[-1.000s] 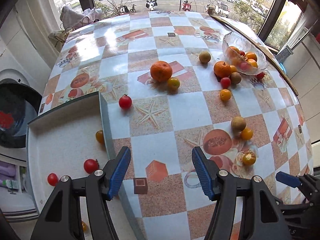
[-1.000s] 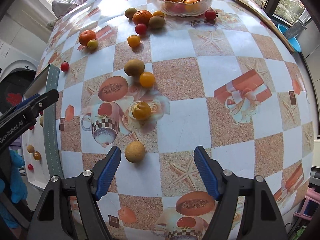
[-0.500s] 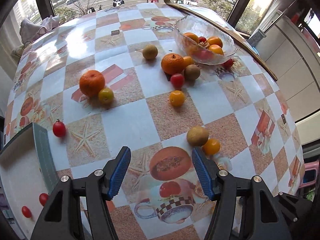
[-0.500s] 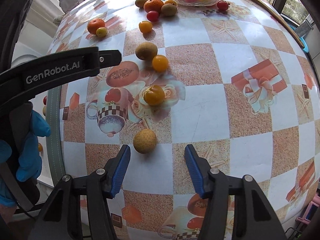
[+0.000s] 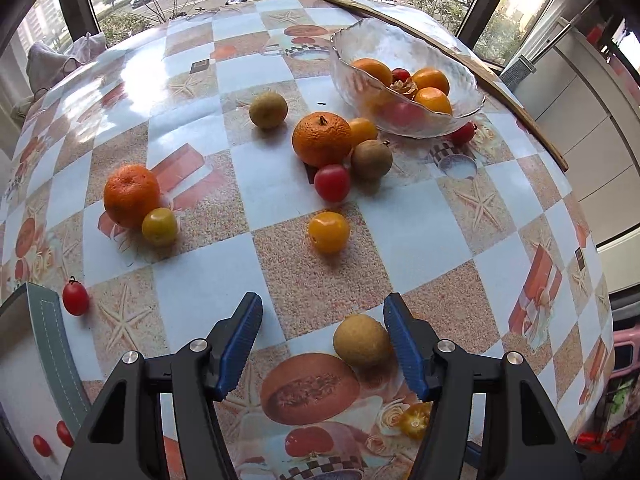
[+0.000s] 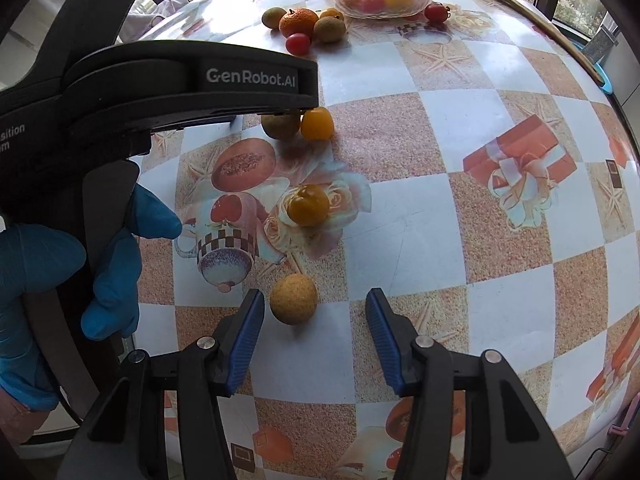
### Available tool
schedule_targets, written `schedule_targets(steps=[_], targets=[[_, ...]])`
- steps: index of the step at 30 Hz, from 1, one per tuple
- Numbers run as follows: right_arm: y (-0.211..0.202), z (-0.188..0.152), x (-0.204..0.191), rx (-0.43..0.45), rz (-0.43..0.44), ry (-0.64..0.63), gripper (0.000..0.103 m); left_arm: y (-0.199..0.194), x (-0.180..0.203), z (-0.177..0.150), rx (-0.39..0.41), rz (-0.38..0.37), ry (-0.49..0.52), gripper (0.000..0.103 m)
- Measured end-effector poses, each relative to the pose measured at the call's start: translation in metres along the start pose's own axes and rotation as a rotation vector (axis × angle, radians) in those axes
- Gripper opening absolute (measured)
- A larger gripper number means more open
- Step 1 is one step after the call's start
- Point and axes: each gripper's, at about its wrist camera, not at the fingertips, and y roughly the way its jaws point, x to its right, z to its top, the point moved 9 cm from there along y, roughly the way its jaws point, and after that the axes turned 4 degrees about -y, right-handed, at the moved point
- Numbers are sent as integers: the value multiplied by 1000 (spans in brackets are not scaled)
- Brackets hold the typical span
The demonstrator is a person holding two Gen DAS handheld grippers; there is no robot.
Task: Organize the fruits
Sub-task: 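Grasp a tan round fruit with the left tool while the right tool grasps another, then carry both tan fruits into the white tray and open both tools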
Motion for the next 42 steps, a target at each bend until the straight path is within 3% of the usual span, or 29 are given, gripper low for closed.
schedule_targets(steps=[4, 10, 15, 25, 42], targets=[[2, 5, -3, -1, -22, -34, 27, 0, 1, -7, 4, 43, 52, 65], [-2, 5, 15, -7, -47, -8, 27, -1, 2, -12, 22, 66, 93, 63], [-9, 4, 41, -8, -67, 48, 27, -3, 12, -9, 40, 50, 124, 29], [-18, 13, 63, 1, -49, 91, 27, -23, -9, -34, 17, 12, -8, 29], [-21, 31, 20, 4, -11, -1, 27, -73, -61, -67, 64, 35, -164, 29]])
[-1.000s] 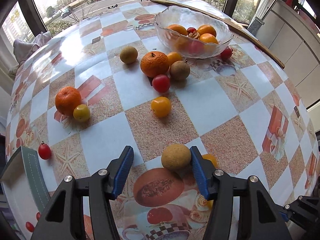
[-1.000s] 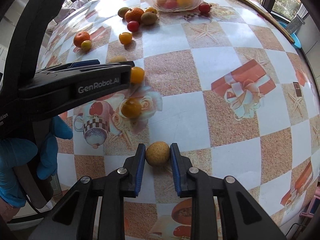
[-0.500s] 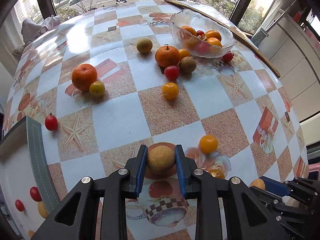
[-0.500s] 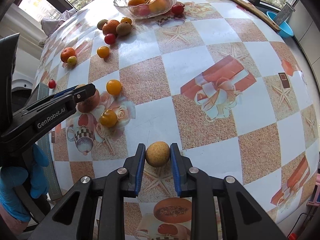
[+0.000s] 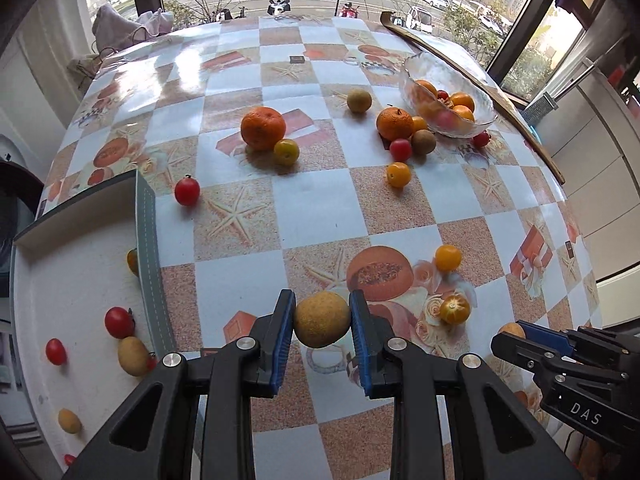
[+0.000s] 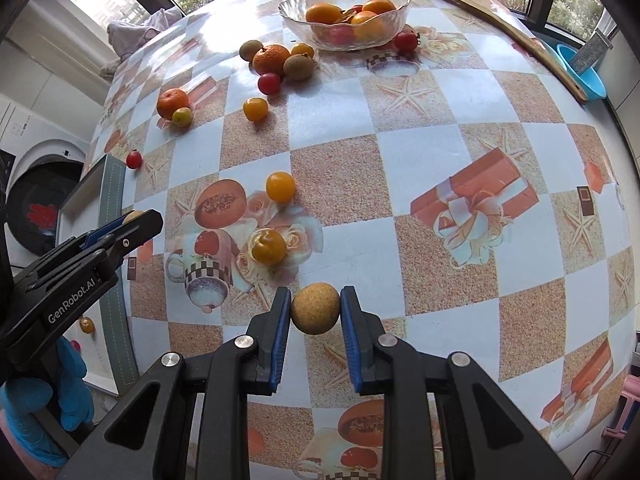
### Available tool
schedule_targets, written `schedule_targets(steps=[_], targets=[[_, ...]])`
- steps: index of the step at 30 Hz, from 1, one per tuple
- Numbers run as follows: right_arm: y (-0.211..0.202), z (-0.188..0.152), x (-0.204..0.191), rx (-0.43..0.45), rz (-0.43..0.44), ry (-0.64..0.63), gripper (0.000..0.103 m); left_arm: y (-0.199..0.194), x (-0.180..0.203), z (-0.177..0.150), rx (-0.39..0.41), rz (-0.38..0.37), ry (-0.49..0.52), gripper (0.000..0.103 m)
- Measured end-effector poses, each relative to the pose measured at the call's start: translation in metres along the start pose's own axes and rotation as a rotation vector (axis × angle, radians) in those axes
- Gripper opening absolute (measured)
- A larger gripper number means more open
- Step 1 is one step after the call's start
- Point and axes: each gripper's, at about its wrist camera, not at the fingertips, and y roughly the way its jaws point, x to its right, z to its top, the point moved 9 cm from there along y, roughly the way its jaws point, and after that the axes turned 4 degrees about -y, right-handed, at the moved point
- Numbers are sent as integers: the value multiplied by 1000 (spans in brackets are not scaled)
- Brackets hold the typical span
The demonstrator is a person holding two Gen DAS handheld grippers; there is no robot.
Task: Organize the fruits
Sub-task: 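Carry both tan fruits into the white tray and open both tools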
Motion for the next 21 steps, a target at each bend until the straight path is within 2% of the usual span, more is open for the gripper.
schedule_targets(steps=[10, 21], targets=[[2, 13, -59, -6, 37, -124, 27, -35, -64, -3, 73, 63, -149, 29], [13, 46, -167, 15, 120, -292, 27, -63, -170, -7, 129, 184, -283, 29]])
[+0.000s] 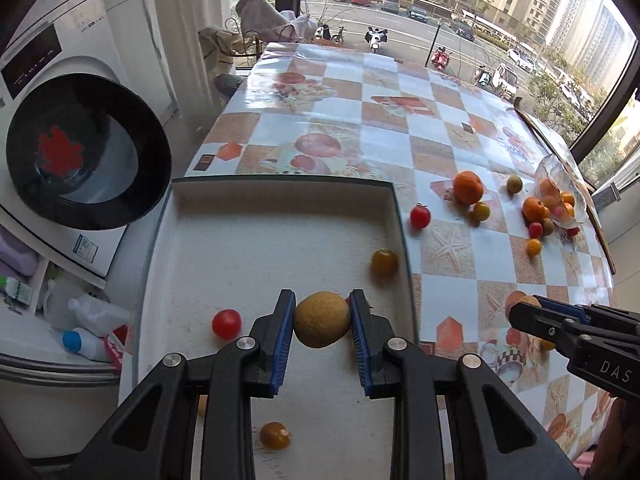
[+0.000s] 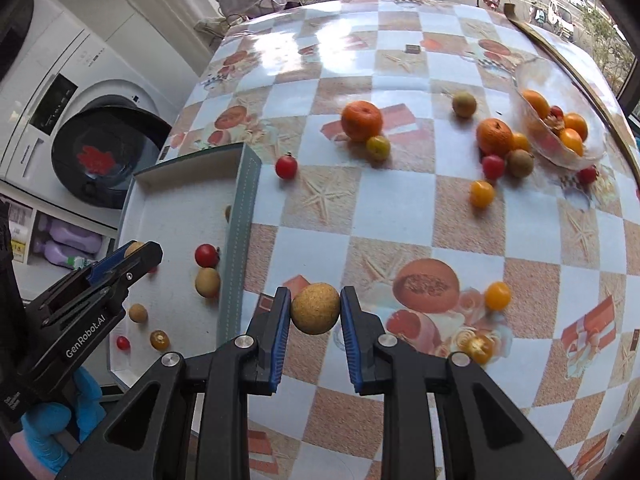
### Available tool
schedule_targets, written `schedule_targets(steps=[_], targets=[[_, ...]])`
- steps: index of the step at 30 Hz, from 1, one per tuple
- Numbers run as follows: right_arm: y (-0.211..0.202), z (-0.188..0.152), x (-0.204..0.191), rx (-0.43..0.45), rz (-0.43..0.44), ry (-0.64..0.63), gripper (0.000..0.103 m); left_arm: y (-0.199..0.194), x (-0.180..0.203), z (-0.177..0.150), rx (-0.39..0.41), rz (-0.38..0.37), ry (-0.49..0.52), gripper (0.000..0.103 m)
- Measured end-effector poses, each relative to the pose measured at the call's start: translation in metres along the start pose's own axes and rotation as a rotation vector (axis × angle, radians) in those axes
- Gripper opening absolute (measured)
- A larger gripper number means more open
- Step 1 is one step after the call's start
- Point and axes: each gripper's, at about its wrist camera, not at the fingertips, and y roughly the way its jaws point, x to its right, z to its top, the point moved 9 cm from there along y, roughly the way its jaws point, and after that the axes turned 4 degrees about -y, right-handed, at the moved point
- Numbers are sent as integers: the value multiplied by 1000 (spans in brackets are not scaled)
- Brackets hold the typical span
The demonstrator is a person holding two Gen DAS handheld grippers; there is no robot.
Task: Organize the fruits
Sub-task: 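Carry both tan fruits into the white tray and open both tools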
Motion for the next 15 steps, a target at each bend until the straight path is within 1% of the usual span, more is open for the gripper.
schedule_targets(steps=[4, 7, 10, 15], targets=[[12, 22, -30, 4, 25, -42, 27, 4, -30, 8, 14, 40, -21, 29], [21, 37, -48, 0, 38, -67, 27, 8, -46, 15, 20, 55, -43, 29], [32, 48, -64, -7, 39, -98, 27, 15, -57, 22, 14, 65, -60, 29], [51, 67, -85, -17, 41, -141, 27, 34, -67, 32, -2, 82, -61, 29]])
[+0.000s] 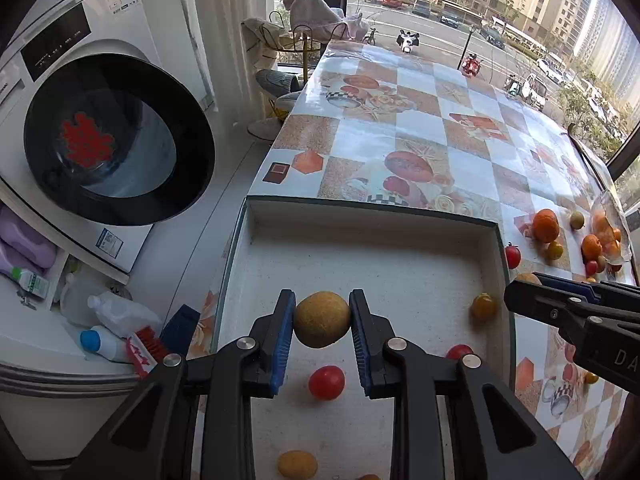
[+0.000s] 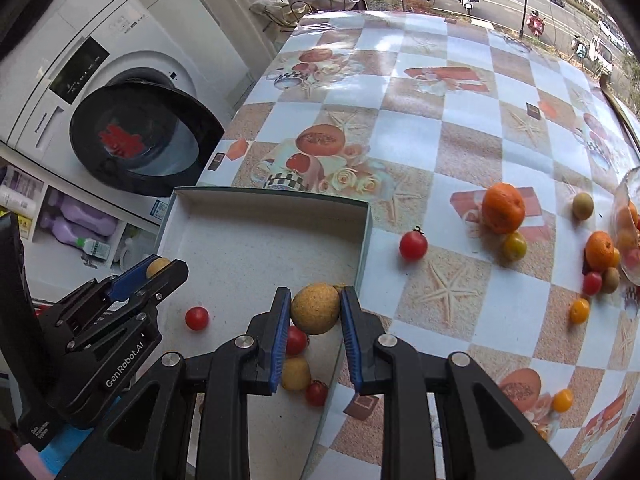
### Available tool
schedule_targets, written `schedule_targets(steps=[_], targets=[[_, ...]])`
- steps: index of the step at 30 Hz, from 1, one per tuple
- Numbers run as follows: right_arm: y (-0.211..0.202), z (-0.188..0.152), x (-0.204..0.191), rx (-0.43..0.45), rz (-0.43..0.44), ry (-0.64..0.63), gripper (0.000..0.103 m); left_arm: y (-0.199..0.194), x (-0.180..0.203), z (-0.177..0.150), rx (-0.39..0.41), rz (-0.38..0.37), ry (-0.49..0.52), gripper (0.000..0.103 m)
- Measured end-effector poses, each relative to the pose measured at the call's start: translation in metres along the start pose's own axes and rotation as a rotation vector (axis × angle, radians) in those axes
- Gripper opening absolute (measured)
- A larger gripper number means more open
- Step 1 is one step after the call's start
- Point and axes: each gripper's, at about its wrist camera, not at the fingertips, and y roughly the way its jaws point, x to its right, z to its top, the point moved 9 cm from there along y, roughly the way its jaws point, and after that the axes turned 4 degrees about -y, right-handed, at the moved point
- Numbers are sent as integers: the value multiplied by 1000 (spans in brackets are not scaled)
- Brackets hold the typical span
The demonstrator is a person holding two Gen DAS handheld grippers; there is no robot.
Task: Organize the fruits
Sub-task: 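Carry both tan fruits into the white tray and open both tools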
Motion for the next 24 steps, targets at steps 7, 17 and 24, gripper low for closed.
schedule_targets(steps=[7, 17, 24], targets=[[32, 14, -3, -56, -3, -1, 27, 24, -5, -2, -49, 17, -7, 29], [51, 18, -1, -89, -26, -18, 27, 46, -7, -4, -92, 38, 5, 29], [68, 15, -2, -125, -53, -48, 27, 46, -5, -4, -87, 47, 27, 29]])
